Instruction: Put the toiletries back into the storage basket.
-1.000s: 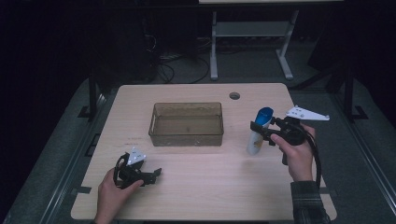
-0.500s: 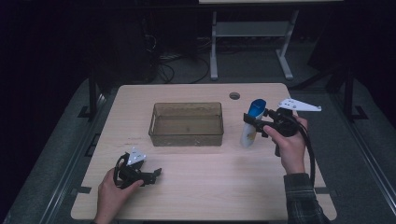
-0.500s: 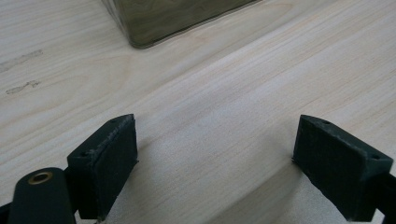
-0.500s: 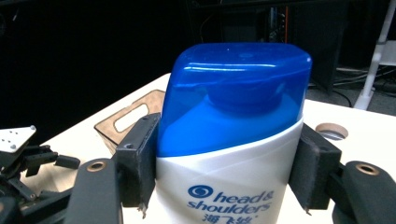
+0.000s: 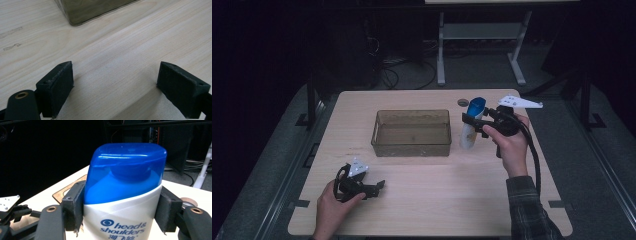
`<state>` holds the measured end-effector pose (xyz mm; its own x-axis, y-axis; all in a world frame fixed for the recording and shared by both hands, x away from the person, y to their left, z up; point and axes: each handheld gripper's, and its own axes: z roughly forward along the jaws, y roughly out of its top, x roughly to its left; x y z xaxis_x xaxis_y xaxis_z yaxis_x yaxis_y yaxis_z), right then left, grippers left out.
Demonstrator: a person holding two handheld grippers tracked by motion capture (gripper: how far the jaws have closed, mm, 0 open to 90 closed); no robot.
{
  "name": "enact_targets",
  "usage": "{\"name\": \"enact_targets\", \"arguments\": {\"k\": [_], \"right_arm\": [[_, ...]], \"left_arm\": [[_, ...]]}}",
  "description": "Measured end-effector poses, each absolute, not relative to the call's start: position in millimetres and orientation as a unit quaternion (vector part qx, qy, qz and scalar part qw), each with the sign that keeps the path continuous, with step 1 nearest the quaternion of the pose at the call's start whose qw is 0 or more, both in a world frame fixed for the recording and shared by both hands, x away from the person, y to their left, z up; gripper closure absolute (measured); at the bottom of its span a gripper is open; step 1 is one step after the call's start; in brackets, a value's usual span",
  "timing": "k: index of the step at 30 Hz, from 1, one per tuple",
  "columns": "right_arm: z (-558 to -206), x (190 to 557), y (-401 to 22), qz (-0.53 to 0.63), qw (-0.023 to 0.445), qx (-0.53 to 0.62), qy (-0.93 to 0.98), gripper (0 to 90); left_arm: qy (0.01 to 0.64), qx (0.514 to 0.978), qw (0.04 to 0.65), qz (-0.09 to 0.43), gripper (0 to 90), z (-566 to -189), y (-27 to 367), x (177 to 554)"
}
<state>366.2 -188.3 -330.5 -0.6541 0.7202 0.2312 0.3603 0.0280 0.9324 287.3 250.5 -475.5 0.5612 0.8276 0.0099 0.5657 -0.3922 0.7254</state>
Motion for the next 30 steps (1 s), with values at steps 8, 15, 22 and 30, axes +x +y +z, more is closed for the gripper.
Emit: {"name": "enact_targets", "arguments": {"k": [8, 15, 22, 30], "right_arm": [[-326.3, 377.7, -173.6, 0.583, 0.155, 0.376, 0.703, 34.5], [-324.7, 387.8, -160.0, 0.586, 0.152, 0.37, 0.705, 34.5], [-327.0, 395.7, -141.7, 0.587, 0.147, 0.361, 0.71, 34.4], [-331.8, 404.0, -123.0, 0.577, 0.143, 0.354, 0.722, 34.4]], "left_arm": [[0.429, 0.813, 0.347, 0.189, 12.4, -475.5, 250.5, 287.3], [0.429, 0.813, 0.347, 0.189, 12.4, -475.5, 250.5, 287.3], [0.428, 0.813, 0.347, 0.189, 12.4, -475.6, 250.5, 287.3], [0.428, 0.813, 0.346, 0.189, 12.4, -475.6, 250.6, 287.4]]}}
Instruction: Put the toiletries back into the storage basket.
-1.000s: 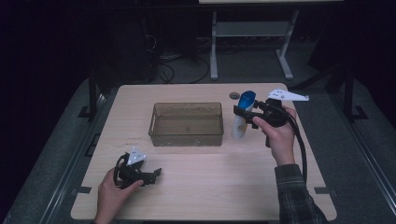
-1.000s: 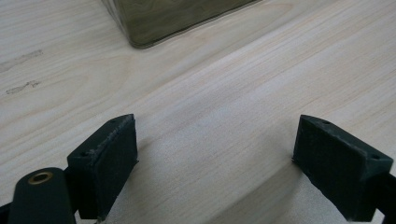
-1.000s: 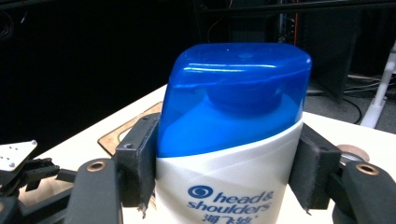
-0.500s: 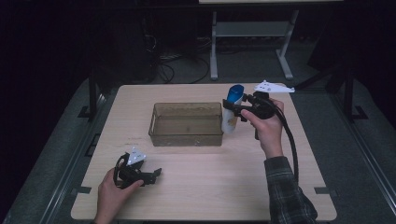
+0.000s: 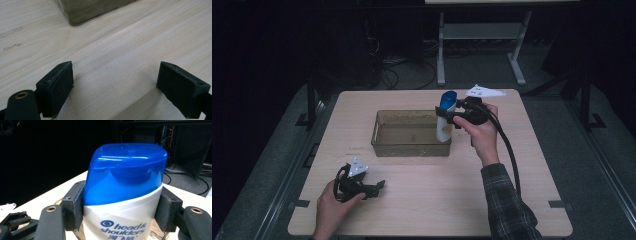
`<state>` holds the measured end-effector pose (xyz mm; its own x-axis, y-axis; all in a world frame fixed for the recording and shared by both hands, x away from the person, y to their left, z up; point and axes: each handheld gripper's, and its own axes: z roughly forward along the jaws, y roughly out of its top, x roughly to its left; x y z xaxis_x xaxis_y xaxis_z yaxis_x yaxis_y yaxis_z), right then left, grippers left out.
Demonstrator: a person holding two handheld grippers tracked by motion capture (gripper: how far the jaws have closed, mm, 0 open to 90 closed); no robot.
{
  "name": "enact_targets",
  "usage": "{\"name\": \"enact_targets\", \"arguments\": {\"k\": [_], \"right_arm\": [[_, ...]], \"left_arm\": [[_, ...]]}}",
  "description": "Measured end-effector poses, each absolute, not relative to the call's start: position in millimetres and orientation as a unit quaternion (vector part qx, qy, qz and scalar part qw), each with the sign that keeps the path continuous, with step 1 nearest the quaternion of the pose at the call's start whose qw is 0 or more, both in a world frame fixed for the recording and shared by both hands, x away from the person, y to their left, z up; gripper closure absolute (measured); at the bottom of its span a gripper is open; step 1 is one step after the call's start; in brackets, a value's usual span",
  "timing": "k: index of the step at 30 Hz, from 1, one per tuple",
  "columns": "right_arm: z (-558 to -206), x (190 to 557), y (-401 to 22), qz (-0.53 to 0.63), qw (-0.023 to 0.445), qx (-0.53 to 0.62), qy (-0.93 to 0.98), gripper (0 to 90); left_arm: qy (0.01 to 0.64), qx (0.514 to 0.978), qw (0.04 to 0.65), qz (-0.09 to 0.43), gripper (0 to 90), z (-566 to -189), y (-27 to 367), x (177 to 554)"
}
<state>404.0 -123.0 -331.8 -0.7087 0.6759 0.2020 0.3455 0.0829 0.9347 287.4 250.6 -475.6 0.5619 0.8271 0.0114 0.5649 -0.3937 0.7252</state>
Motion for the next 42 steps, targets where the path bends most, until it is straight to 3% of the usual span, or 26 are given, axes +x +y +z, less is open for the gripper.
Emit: {"name": "enact_targets", "arguments": {"k": [42], "right_arm": [[-371.1, 419.7, -105.9, 0.483, 0.121, 0.373, 0.783, 34.4]], "left_arm": [[0.428, 0.813, 0.346, 0.188, 12.4, -475.5, 250.6, 287.2]]}}
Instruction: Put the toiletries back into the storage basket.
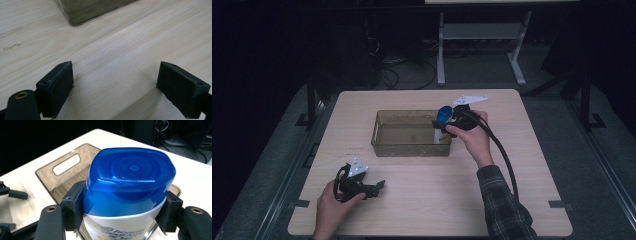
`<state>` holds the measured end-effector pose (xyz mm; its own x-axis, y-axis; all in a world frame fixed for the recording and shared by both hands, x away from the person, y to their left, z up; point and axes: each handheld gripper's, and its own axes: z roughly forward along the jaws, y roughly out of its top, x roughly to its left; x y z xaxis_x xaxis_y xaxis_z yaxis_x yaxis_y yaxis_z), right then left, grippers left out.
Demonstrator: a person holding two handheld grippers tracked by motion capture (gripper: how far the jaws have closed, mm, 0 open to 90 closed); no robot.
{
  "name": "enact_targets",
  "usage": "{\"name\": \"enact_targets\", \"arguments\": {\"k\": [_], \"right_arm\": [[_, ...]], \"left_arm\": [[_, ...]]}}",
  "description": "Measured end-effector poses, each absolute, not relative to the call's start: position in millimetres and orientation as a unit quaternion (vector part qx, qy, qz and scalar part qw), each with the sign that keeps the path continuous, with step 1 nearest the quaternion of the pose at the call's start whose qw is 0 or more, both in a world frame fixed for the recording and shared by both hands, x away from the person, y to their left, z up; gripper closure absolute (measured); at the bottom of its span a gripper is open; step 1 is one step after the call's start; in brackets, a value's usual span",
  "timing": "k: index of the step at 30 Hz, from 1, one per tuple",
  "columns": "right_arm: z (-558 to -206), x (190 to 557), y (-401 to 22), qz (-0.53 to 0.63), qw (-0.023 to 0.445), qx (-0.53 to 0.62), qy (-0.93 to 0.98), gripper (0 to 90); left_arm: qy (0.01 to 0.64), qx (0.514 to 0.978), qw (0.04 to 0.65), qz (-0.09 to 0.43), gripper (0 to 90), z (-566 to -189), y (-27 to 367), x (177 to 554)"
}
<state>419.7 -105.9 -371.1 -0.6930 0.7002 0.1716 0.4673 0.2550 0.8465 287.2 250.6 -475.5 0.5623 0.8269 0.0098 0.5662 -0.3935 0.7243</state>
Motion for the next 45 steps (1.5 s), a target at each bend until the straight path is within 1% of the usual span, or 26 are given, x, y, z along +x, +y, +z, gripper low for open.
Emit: {"name": "enact_targets", "arguments": {"k": [15, 16, 18, 20, 24, 32, 45], "right_arm": [[-382.1, 419.0, -105.5, 0.466, 0.109, 0.37, 0.796, 34.0], [-381.7, 418.2, -105.0, 0.467, 0.105, 0.371, 0.796, 33.5], [-379.8, 417.0, -105.0, 0.471, 0.113, 0.369, 0.793, 30.3], [-375.5, 415.2, -105.2, 0.484, 0.111, 0.366, 0.787, 29.9], [-363.8, 411.6, -107.3, 0.499, 0.126, 0.361, 0.778, 27.7], [-351.2, 399.4, -120.9, 0.515, 0.126, 0.352, 0.772, 27.0], [-363.6, 376.0, -150.6, 0.514, 0.129, 0.357, 0.77, 26.6]], "left_arm": [[0.428, 0.814, 0.346, 0.188, 12.4, -475.4, 250.6, 287.2], [0.428, 0.814, 0.345, 0.188, 12.4, -475.4, 250.6, 287.2], [0.428, 0.814, 0.346, 0.188, 12.5, -475.4, 250.6, 287.2], [0.428, 0.814, 0.345, 0.188, 12.4, -475.4, 250.7, 287.2], [0.427, 0.814, 0.345, 0.189, 12.4, -475.4, 250.7, 287.3], [0.428, 0.813, 0.347, 0.189, 12.4, -475.5, 250.4, 287.5], [0.431, 0.812, 0.347, 0.189, 12.4, -475.6, 249.9, 287.6]]}}
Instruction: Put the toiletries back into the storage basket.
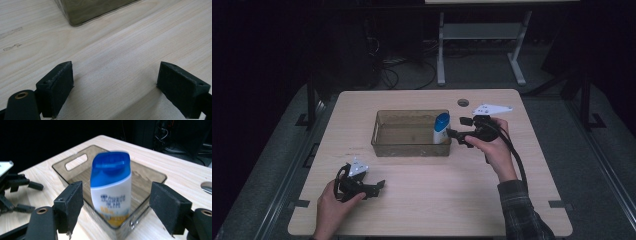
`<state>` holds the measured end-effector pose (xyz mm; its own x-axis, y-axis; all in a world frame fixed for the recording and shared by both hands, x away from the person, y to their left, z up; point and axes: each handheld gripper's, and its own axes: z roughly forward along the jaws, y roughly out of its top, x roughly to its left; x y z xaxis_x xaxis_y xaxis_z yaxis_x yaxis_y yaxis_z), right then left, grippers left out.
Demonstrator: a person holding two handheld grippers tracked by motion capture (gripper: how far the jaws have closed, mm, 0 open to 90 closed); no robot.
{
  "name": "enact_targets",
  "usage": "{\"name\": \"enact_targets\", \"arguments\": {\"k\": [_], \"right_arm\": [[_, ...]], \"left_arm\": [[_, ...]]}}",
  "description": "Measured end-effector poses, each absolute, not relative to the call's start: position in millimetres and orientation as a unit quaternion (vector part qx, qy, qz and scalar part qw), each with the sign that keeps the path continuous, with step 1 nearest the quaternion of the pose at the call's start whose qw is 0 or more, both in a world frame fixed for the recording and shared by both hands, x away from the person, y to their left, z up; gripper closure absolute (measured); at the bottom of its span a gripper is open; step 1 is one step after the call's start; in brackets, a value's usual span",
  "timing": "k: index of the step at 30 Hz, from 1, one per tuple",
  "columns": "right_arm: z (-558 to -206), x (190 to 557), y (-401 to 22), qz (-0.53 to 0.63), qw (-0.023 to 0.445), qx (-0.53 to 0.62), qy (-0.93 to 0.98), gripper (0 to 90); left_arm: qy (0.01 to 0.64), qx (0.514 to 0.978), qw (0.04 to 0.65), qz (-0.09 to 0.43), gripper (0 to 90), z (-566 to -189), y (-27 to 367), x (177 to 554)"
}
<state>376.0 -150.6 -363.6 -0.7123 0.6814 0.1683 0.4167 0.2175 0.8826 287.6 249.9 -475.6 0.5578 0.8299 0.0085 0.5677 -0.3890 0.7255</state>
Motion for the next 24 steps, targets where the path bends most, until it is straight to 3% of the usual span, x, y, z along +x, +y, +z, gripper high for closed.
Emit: {"name": "enact_targets", "arguments": {"k": [7, 24], "right_arm": [[-372.0, 360.6, -161.5, 0.489, 0.151, 0.365, 0.778, 26.6], [-402.1, 333.4, -193.4, 0.472, 0.151, 0.391, 0.776, 26.9]], "left_arm": [[0.428, 0.814, 0.345, 0.189, 12.4, -475.4, 250.3, 287.7], [0.431, 0.811, 0.349, 0.19, 12.4, -475.9, 249.8, 287.6]]}}
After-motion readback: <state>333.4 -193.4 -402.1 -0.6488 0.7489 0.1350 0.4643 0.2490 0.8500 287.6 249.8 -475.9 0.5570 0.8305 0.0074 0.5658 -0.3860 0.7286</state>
